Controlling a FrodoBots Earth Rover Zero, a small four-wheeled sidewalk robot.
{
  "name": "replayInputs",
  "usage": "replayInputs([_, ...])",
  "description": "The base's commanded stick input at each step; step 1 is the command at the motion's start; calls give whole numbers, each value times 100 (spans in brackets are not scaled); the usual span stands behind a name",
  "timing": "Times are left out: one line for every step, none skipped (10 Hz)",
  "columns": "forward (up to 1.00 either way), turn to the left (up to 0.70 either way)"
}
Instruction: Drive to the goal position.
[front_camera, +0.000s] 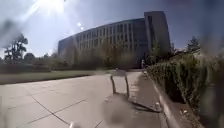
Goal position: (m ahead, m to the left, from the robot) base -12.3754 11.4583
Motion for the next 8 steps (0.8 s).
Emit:
replayInputs([5, 0])
replayInputs([5, 0])
replayInputs([5, 0])
replayInputs([5, 0])
replayInputs([5, 0])
replayInputs([5, 0])
replayInputs([5, 0])
replayInputs([5, 0])
